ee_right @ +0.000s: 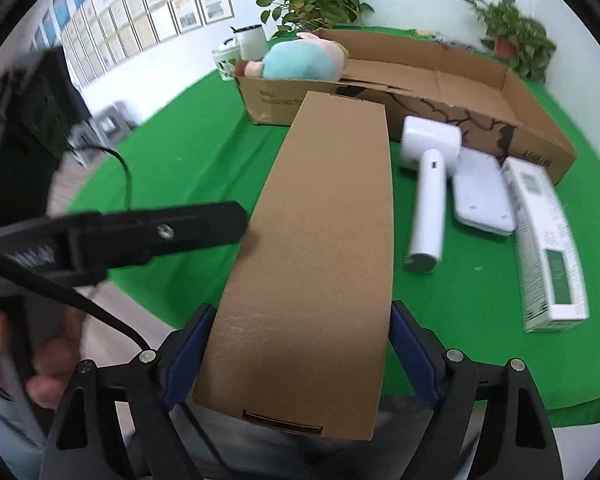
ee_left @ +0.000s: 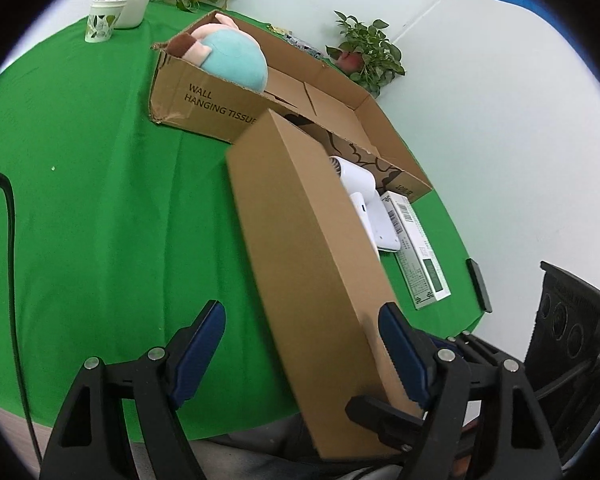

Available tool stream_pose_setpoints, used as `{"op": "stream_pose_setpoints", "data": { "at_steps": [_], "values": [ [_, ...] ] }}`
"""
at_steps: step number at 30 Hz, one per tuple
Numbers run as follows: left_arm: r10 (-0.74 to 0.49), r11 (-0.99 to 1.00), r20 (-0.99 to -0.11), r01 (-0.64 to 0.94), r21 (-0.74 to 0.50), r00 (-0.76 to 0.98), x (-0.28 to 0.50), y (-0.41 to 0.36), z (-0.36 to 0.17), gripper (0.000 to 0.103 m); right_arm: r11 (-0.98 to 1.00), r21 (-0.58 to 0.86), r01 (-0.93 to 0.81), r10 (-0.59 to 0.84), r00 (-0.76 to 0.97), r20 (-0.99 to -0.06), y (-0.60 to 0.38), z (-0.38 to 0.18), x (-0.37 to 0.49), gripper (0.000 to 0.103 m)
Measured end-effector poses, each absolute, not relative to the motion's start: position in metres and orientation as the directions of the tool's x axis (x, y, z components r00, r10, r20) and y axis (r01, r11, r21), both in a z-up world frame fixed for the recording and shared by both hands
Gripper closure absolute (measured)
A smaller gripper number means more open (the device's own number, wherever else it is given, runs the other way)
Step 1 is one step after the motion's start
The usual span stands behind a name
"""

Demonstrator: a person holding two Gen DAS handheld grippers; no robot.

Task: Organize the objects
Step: 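Grasp the long brown cardboard box end with the right gripper, then lift the brown box with the right gripper while the left gripper also grips it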

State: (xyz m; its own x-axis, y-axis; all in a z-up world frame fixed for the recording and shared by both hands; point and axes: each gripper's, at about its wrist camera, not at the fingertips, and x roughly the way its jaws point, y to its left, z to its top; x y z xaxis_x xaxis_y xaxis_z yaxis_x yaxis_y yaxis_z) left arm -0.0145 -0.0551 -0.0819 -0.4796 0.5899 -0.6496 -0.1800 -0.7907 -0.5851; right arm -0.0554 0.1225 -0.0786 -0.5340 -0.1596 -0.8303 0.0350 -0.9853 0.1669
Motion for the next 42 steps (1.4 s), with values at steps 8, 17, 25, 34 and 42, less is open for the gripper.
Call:
{"op": "stream_pose_setpoints", "data": {
  "at_steps": [8, 17, 25, 34, 42],
  "values": [
    [0.582, -0.794, -0.665, -0.149, -0.590, -0.468, -0.016, -0.052, -0.080, 0.035, -0.817, 0.573, 0.064, -0.535, -0.454, -0.713, 0.146, -0.088, -0.064, 0.020],
    [0.501, -0.845, -0.723, -0.088, -0.528, -0.476, -0.017, -0.044, -0.063, 0.037, -0.829, 0.548, 0.115, -0.533, -0.462, -0.709, 0.144, -0.078, -0.064, 0.008],
    [0.405, -0.897, -0.772, -0.047, -0.440, -0.490, -0.022, -0.037, -0.053, 0.043, -0.914, 0.376, 0.150, -0.395, -0.541, -0.743, 0.134, -0.058, -0.048, 0.005],
    [0.424, -0.903, -0.760, -0.168, -0.395, -0.493, -0.022, 0.000, -0.031, 0.059, -0.929, 0.351, 0.120, -0.350, -0.599, -0.720, 0.160, -0.045, -0.034, 0.005],
    [0.553, -0.833, -0.720, -0.287, -0.473, -0.419, -0.030, 0.038, -0.030, 0.059, -0.930, 0.364, 0.047, -0.310, -0.630, -0.712, 0.198, -0.038, -0.012, 0.005]
  ]
}}
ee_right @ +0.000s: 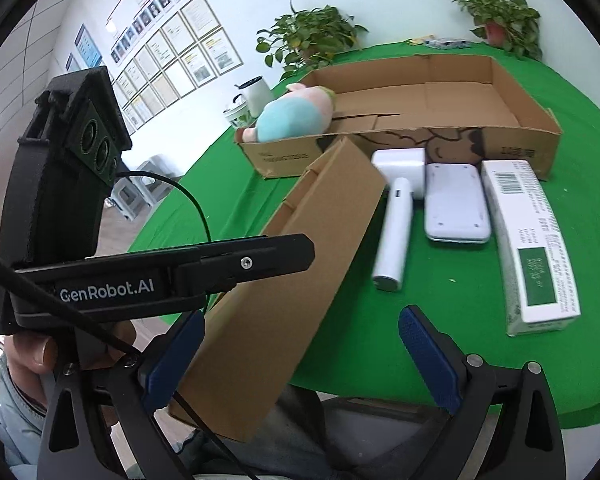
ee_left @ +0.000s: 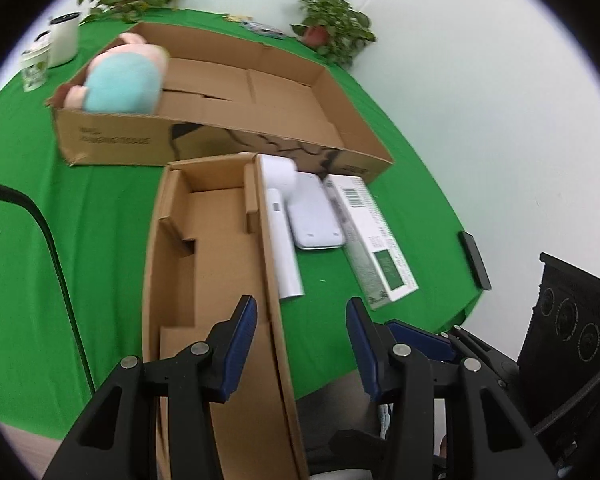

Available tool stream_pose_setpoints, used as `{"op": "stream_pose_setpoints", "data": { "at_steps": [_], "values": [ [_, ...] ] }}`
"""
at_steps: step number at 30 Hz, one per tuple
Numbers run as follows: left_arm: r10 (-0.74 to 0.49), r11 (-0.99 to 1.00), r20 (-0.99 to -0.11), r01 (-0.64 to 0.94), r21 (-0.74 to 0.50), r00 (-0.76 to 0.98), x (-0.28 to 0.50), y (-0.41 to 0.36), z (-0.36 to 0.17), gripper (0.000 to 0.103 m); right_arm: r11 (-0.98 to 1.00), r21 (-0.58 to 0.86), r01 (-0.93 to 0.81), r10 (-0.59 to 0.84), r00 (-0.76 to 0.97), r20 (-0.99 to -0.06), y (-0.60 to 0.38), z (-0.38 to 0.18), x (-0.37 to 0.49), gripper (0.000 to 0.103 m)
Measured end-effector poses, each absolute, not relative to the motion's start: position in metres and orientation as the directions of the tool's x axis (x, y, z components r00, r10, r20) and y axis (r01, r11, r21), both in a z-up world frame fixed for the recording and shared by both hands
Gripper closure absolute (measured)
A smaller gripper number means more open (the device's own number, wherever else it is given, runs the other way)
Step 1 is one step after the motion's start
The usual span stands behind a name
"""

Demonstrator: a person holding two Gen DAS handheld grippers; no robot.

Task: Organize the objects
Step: 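Lift the brown box with the right gripper while the left gripper also grips it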

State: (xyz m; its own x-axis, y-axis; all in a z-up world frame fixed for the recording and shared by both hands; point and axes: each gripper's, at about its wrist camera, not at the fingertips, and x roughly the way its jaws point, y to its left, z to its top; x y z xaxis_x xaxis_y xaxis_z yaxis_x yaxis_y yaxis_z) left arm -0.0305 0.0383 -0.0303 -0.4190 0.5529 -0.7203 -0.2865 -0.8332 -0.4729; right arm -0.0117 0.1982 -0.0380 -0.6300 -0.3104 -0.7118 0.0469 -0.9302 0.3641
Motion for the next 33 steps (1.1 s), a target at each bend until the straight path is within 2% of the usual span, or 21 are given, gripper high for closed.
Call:
{"op": "stream_pose_setpoints", "data": {
  "at_steps": [4, 6, 8, 10, 12, 13, 16, 17, 18, 19, 20, 23, 24, 28, 33],
  "values": [
    [0.518, -0.855, -0.721, -0.310, -0.416, -0.460, -0.022, 0.041, -0.018, 0.056, -0.914, 0.404, 0.038, -0.336, -0.630, -0.701, 0.213, -0.033, 0.000, 0.005],
    [0.484, -0.875, -0.729, -0.289, -0.389, -0.484, -0.017, 0.033, -0.016, 0.054, -0.892, 0.448, 0.065, -0.391, -0.609, -0.690, 0.217, -0.033, 0.004, 0.005],
    [0.439, -0.898, -0.744, -0.253, -0.359, -0.504, -0.012, 0.021, -0.019, 0.050, -0.893, 0.445, 0.060, -0.390, -0.598, -0.701, 0.214, -0.037, 0.003, 0.005],
    [0.404, -0.915, -0.764, -0.216, -0.341, -0.503, -0.008, 0.010, -0.026, 0.050, -0.907, 0.418, 0.050, -0.368, -0.578, -0.728, 0.207, -0.044, 0.000, 0.011],
    [0.368, -0.930, -0.785, -0.185, -0.319, -0.498, -0.004, -0.001, -0.035, 0.049, -0.919, 0.391, 0.053, -0.354, -0.551, -0.756, 0.195, -0.051, -0.002, 0.023],
    [0.362, -0.932, -0.791, -0.176, -0.317, -0.493, -0.004, -0.006, -0.040, 0.049, -0.926, 0.373, 0.051, -0.339, -0.542, -0.768, 0.191, -0.053, -0.003, 0.025],
    [0.379, -0.925, -0.804, -0.158, -0.345, -0.459, -0.008, -0.013, -0.059, 0.050, -0.947, 0.319, 0.042, -0.293, -0.521, -0.802, 0.180, -0.063, -0.008, 0.035],
    [0.379, -0.925, -0.810, -0.162, -0.343, -0.447, -0.009, -0.012, -0.063, 0.050, -0.952, 0.306, 0.032, -0.279, -0.510, -0.814, 0.178, -0.068, -0.011, 0.043],
    [0.382, -0.924, -0.810, -0.173, -0.340, -0.445, -0.011, -0.010, -0.066, 0.051, -0.956, 0.292, 0.018, -0.261, -0.501, -0.825, 0.177, -0.073, -0.015, 0.046],
    [0.391, -0.920, -0.808, -0.188, -0.343, -0.441, -0.014, -0.008, -0.067, 0.057, -0.957, 0.288, 0.012, -0.255, -0.502, -0.826, 0.176, -0.076, -0.018, 0.047],
    [0.396, -0.918, -0.809, -0.191, -0.347, -0.435, -0.016, -0.007, -0.069, 0.060, -0.960, 0.280, 0.008, -0.244, -0.512, -0.823, 0.174, -0.076, -0.021, 0.052],
    [0.400, -0.917, -0.815, -0.194, -0.349, -0.421, -0.025, -0.003, -0.073, 0.075, -0.974, 0.225, 0.003, -0.193, -0.528, -0.827, 0.169, -0.073, -0.030, 0.078],
    [0.401, -0.916, -0.816, -0.197, -0.350, -0.416, -0.025, -0.001, -0.074, 0.081, -0.977, 0.213, -0.002, -0.180, -0.530, -0.829, 0.168, -0.073, -0.035, 0.084],
    [0.393, -0.919, -0.818, -0.181, -0.349, -0.420, -0.018, 0.001, -0.074, 0.087, -0.983, 0.182, -0.012, -0.148, -0.531, -0.834, 0.164, -0.072, -0.040, 0.085],
    [0.365, -0.931, -0.837, -0.153, -0.331, -0.409, -0.004, 0.002, -0.073, 0.087, -0.982, 0.188, -0.010, -0.156, -0.516, -0.842, 0.161, -0.070, -0.033, 0.084]
  ]
}}
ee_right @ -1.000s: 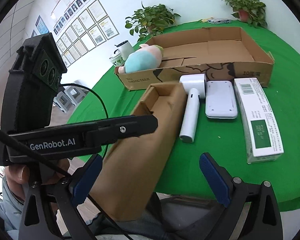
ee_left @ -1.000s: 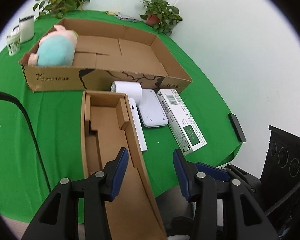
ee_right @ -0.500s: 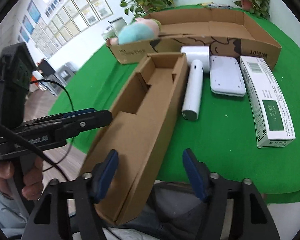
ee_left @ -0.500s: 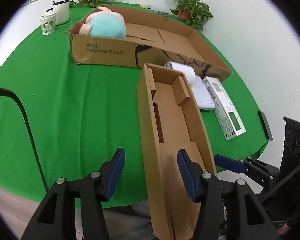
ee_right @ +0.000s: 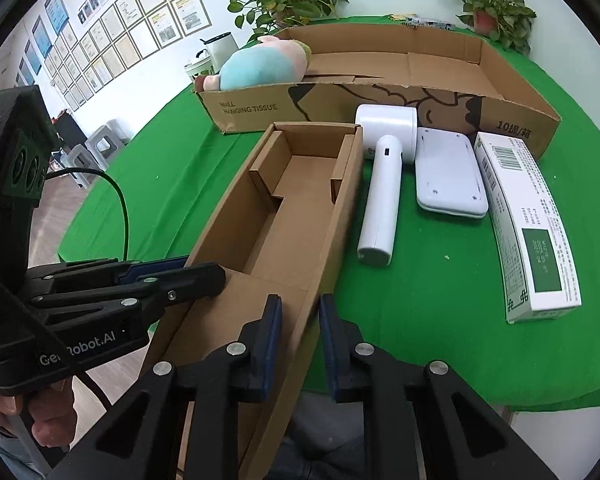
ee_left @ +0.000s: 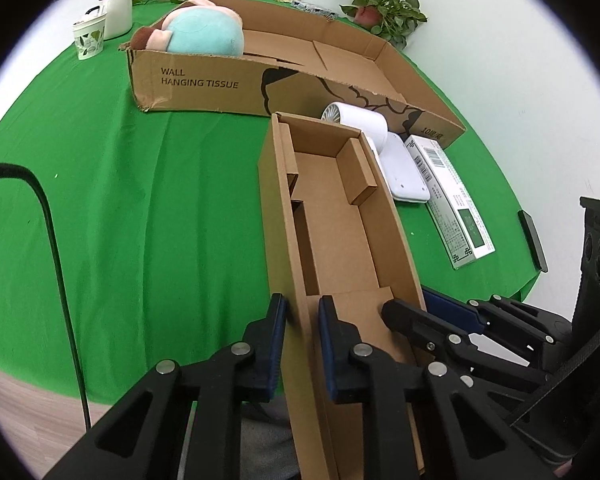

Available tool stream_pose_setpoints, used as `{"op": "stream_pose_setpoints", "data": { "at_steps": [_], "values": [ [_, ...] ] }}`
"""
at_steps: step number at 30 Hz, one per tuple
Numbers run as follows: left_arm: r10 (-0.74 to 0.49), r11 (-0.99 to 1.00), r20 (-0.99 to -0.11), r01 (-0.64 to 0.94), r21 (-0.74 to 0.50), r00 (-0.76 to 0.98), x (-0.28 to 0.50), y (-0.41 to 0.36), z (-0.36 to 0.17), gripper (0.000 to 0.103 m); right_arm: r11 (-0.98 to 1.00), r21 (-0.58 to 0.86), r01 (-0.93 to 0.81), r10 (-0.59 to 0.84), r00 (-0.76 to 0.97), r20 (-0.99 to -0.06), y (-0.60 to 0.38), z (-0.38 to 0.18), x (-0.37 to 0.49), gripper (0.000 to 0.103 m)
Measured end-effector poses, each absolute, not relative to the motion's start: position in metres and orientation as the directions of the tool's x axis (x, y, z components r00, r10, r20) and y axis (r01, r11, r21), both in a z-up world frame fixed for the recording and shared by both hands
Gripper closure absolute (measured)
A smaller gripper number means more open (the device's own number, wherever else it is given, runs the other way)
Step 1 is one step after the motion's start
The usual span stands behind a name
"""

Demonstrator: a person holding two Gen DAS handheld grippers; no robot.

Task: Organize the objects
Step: 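Lift the brown box with the right gripper while the left gripper also grips it, then carry the brown box over the open box and lower it inside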

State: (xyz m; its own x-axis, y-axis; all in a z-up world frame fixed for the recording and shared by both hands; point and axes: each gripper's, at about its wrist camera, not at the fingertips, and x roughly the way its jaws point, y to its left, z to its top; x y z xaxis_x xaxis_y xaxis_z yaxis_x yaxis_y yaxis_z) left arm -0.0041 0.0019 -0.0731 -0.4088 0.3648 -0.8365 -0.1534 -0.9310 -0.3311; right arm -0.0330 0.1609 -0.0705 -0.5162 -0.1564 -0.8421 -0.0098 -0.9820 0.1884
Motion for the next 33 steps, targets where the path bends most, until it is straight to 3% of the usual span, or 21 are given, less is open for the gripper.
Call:
{"op": "stream_pose_setpoints", "data": {
  "at_steps": [10, 16, 33],
  "values": [
    [0.348, -0.937, -0.838, -0.125, -0.326, -0.420, -0.009, 0.002, -0.075, 0.090, -0.991, 0.130, -0.014, -0.103, -0.530, -0.842, 0.154, -0.072, -0.044, 0.085],
    [0.308, -0.951, -0.827, -0.133, -0.278, -0.470, -0.005, 0.002, -0.061, 0.093, -0.989, 0.149, -0.023, -0.113, -0.545, -0.831, 0.158, -0.068, -0.040, 0.092],
    [0.286, -0.958, -0.681, -0.220, -0.185, -0.674, -0.046, 0.022, 0.037, 0.093, -0.994, 0.088, -0.064, -0.009, -0.756, -0.654, 0.175, 0.027, -0.064, 0.094]
  ]
}}
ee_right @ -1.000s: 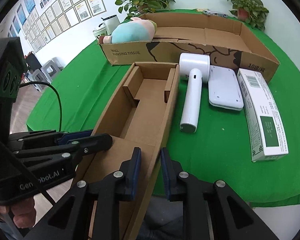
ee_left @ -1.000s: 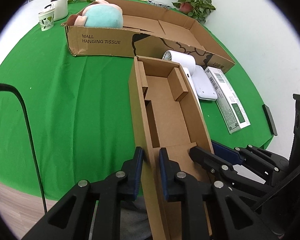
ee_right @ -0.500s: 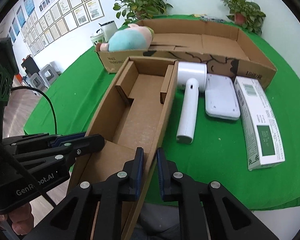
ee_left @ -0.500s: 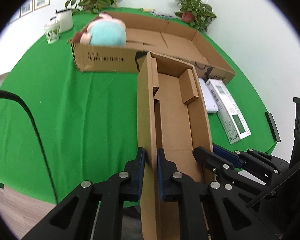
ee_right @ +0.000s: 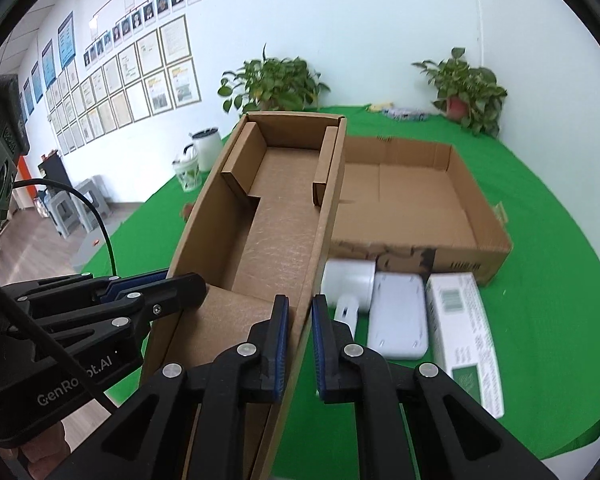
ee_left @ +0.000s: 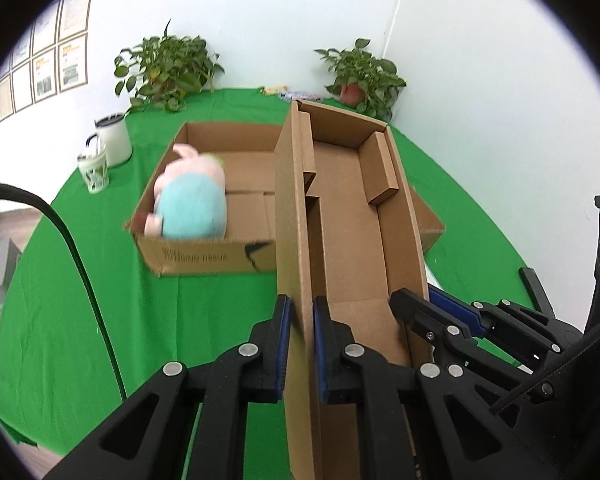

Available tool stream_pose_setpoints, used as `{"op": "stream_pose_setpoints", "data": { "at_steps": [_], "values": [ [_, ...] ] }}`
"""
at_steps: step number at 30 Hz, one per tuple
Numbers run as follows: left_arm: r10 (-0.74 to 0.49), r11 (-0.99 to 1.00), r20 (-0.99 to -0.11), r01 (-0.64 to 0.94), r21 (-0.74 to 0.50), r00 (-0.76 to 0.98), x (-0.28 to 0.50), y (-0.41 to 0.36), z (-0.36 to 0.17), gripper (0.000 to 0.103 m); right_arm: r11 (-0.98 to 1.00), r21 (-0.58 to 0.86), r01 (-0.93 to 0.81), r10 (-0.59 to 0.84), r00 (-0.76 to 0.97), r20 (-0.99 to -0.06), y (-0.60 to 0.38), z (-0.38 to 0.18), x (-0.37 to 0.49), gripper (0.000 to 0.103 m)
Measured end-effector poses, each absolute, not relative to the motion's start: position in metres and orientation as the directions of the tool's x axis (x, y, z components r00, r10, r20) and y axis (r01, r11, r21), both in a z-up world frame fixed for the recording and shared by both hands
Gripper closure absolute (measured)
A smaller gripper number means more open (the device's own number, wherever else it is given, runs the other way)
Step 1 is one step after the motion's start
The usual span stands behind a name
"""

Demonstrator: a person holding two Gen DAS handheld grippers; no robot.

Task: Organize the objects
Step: 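Carry the brown box over the open box and lower it inside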

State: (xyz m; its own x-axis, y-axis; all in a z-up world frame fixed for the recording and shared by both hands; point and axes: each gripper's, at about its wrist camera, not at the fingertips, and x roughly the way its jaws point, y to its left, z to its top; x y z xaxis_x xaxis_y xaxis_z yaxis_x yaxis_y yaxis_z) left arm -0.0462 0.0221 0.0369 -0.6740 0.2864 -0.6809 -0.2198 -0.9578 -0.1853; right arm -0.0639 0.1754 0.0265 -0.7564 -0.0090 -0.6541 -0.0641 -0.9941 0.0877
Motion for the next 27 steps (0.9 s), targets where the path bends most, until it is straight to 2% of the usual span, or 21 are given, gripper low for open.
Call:
{"op": "stream_pose_setpoints", "data": {
  "at_steps": [14, 27],
  "values": [
    [0.274, -0.959, -0.585, -0.261, -0.108, -0.763, -0.124, 0.029, 0.114, 0.093, -0.995, 0.066, -0.080, 0.031, -0.837, -0.546, 0.203, 0.113, -0.139, 0.094],
    [0.283, -0.956, -0.565, -0.277, -0.099, -0.775, -0.201, 0.025, 0.167, 0.093, -0.994, 0.083, -0.074, 0.019, -0.847, -0.532, 0.223, 0.192, -0.233, 0.094]
  ]
}}
